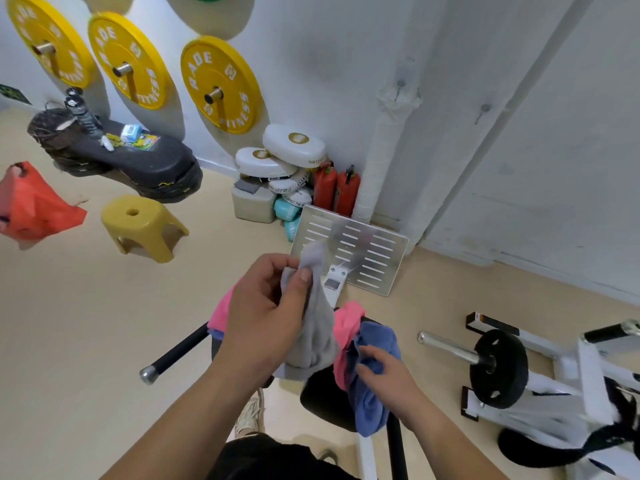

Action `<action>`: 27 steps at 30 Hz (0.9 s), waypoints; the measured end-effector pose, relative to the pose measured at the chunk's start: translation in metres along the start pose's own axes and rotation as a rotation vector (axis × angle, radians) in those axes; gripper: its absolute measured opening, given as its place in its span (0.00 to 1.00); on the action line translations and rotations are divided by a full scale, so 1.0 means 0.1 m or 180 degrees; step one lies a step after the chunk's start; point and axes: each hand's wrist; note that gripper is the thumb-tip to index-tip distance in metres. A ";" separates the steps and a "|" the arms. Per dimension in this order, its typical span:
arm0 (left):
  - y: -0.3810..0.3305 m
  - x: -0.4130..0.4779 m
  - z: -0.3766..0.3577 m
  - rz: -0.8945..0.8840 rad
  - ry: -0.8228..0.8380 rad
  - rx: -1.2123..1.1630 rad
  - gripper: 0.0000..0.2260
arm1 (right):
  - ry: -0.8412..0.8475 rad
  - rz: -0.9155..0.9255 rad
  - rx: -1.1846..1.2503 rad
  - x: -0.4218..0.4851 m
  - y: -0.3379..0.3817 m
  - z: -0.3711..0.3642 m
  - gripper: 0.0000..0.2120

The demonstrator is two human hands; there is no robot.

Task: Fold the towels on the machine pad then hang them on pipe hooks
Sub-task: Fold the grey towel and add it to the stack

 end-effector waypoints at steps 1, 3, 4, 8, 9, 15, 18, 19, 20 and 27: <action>-0.13 -0.02 0.01 -0.0168 -0.0229 -0.0161 0.02 | 0.0039 -0.0044 0.0000 -0.03 -0.01 0.02 0.17; -0.32 -0.03 0.03 -0.0391 -0.0406 -0.0355 0.03 | 0.0038 -0.0038 0.0101 -0.12 0.01 0.08 0.15; -0.38 -0.03 0.01 -0.0437 -0.0278 -0.0284 0.03 | -0.0033 0.0034 0.0235 -0.17 0.04 0.11 0.13; -0.25 -0.09 -0.20 0.0173 0.0596 0.0133 0.07 | -0.0337 0.0538 0.1293 -0.50 0.51 0.32 0.08; -0.19 -0.15 -0.27 0.0332 0.0722 0.0127 0.07 | -0.0256 0.0675 0.1561 -0.61 0.65 0.41 0.11; -0.11 -0.46 -0.54 0.0292 0.1403 -0.0004 0.11 | -0.0357 0.0942 0.1827 -1.02 0.83 0.70 0.13; -0.03 -0.35 -0.54 0.0368 0.0745 -0.0088 0.11 | -0.1010 0.0788 0.2124 -0.90 0.57 0.82 0.19; -0.02 -0.29 -0.51 0.0363 0.0470 -0.0102 0.11 | -0.1234 0.0694 0.2301 -0.85 0.48 0.88 0.20; -0.05 -0.25 -0.47 0.0304 0.0219 -0.0081 0.11 | -0.1458 0.0566 0.2454 -0.81 0.41 0.94 0.21; -0.08 0.18 -0.29 -0.0202 -0.0292 0.0132 0.09 | -0.2454 -0.0134 0.2121 -0.67 -0.04 1.34 0.14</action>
Point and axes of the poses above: each hand's wrist, its own x-axis towards the middle knuckle, its own z-axis out of the back of the hand, y = z × x, and after that the axes turned 2 degrees about -z, right-handed
